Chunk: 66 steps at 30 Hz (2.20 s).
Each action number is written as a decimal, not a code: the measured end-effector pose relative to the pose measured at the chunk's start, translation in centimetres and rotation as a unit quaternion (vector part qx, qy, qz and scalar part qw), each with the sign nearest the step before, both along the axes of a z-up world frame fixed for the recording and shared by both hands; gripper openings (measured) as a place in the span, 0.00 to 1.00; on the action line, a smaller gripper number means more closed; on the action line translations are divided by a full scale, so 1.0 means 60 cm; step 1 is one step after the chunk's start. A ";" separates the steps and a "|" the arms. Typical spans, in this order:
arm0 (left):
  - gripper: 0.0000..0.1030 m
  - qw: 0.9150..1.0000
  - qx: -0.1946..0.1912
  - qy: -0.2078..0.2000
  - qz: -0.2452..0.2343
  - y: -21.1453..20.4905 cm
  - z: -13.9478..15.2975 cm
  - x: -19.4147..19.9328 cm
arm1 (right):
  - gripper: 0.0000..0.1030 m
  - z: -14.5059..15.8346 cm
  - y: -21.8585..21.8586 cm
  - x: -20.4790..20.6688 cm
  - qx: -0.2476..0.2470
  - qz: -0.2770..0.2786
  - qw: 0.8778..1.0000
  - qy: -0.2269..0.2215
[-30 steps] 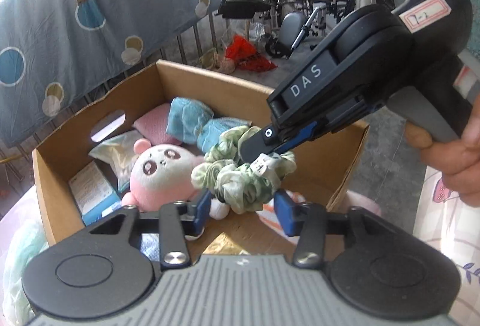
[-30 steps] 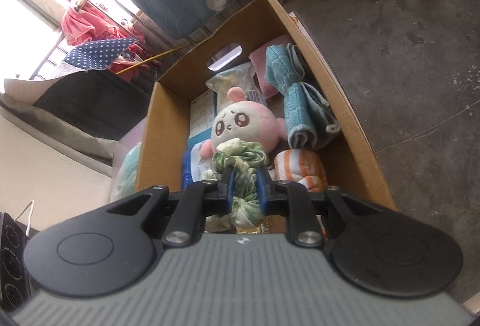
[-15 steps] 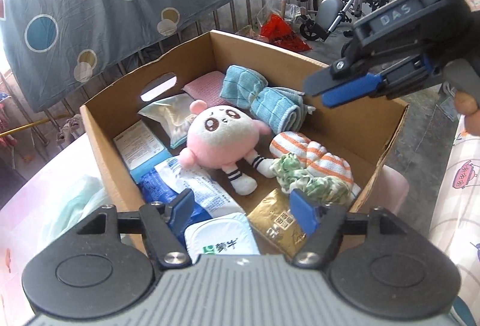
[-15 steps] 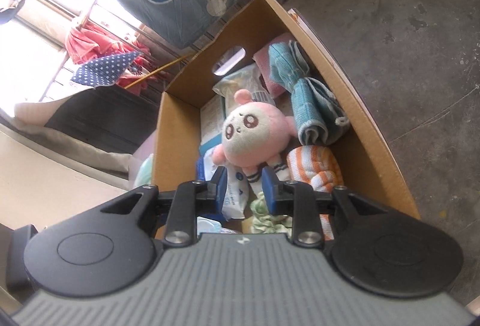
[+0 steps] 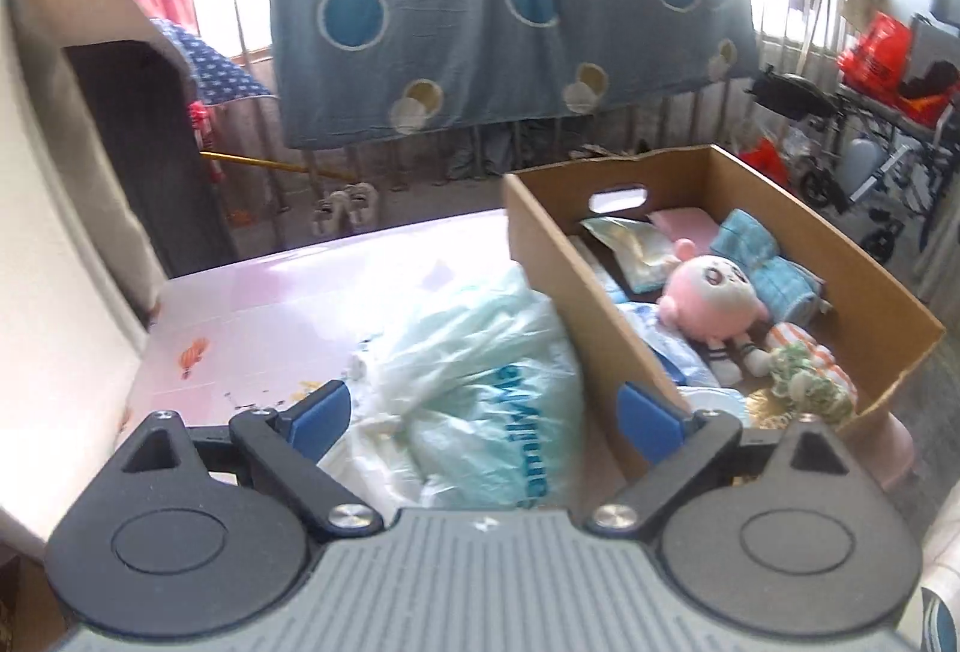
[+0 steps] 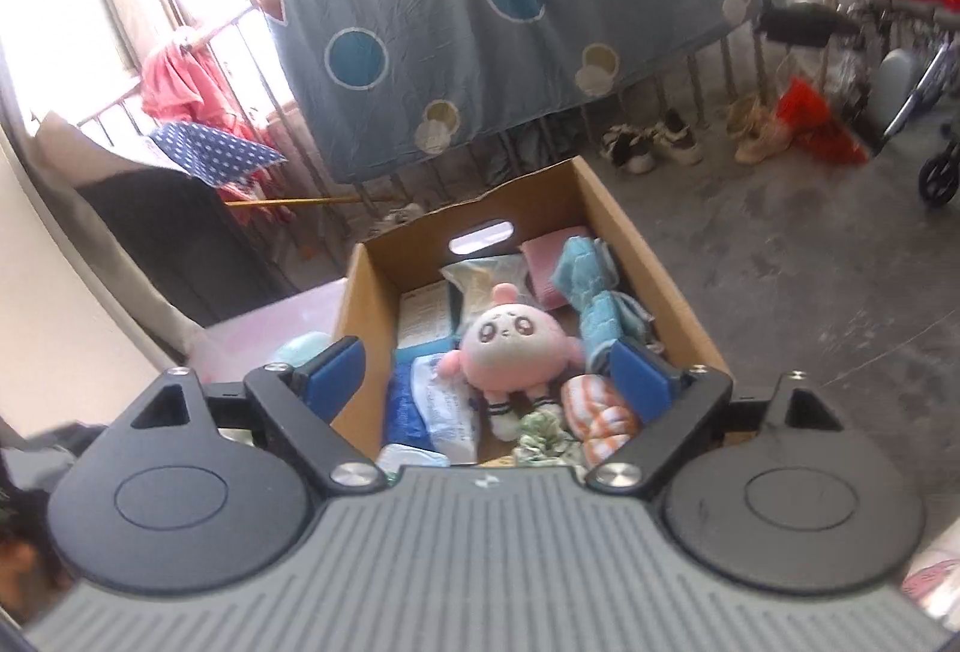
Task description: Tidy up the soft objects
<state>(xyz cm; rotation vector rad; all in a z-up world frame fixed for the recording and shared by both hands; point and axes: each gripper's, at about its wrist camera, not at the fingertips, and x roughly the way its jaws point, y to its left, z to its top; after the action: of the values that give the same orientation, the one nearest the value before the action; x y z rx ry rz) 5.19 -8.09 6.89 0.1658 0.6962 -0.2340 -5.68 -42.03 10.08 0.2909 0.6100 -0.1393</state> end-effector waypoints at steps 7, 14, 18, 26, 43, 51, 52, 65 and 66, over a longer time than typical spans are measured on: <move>1.00 0.999 -0.025 0.008 0.047 0.065 0.003 -0.024 | 0.99 -0.039 0.113 -0.034 -0.130 -0.037 0.990 0.026; 1.00 0.995 -0.023 0.012 0.095 0.069 -0.014 -0.047 | 0.99 -0.099 0.173 -0.028 -0.207 -0.043 0.974 0.081; 1.00 0.995 -0.023 0.029 0.093 0.049 -0.032 -0.045 | 0.99 -0.116 0.172 -0.024 -0.195 -0.031 0.977 0.082; 1.00 0.997 0.018 0.047 0.061 -0.017 -0.067 -0.035 | 0.99 -0.124 0.149 -0.009 -0.117 -0.011 0.989 0.088; 1.00 0.995 0.041 0.071 0.064 -0.057 -0.091 -0.021 | 0.99 -0.149 0.124 0.023 -0.028 0.012 0.993 0.115; 1.00 0.994 0.044 0.072 0.069 -0.057 -0.090 -0.022 | 0.99 -0.146 0.123 0.027 -0.027 0.012 0.993 0.115; 1.00 0.994 0.043 0.072 0.070 -0.056 -0.089 -0.023 | 0.99 -0.144 0.125 0.027 -0.028 0.013 0.993 0.114; 1.00 0.994 0.036 0.075 0.071 -0.052 -0.083 -0.026 | 0.99 -0.134 0.136 0.023 -0.041 0.019 0.993 0.112; 1.00 0.994 0.036 0.075 0.071 -0.051 -0.083 -0.026 | 0.99 -0.133 0.137 0.023 -0.041 0.020 0.993 0.111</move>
<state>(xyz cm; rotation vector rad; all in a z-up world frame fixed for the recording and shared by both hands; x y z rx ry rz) 3.61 -11.18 1.93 0.1672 0.8619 -0.0847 -4.33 -33.84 2.10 0.1847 0.8285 -0.1598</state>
